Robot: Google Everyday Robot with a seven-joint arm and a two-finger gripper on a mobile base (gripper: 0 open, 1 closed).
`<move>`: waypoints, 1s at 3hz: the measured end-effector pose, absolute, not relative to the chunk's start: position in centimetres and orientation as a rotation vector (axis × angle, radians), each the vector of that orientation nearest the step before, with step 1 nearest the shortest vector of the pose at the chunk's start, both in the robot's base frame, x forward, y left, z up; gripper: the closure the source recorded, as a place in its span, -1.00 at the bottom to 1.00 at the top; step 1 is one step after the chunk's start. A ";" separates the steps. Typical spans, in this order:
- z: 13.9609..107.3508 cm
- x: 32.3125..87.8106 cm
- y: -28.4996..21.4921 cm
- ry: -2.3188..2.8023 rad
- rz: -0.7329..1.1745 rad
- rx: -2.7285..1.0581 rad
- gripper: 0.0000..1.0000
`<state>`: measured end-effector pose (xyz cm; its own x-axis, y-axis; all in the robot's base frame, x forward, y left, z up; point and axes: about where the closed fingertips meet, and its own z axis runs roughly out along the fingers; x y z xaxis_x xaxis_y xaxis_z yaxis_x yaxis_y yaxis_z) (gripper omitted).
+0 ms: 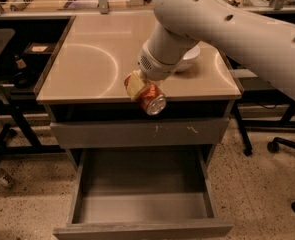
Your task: Place coke can into middle drawer
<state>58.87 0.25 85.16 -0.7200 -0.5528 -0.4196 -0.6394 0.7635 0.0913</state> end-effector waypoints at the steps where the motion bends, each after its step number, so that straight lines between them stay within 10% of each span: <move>1: 84.5 56.2 -1.2 2.635 0.320 -0.844 1.00; 3: 81.3 47.6 -3.1 2.778 0.388 -0.621 1.00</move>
Offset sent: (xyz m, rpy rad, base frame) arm -0.1230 -0.0455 -0.0311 0.0190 0.1407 -0.2431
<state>47.62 -3.08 81.31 -0.8724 -0.3749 -0.3136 -0.4465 0.8723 0.1994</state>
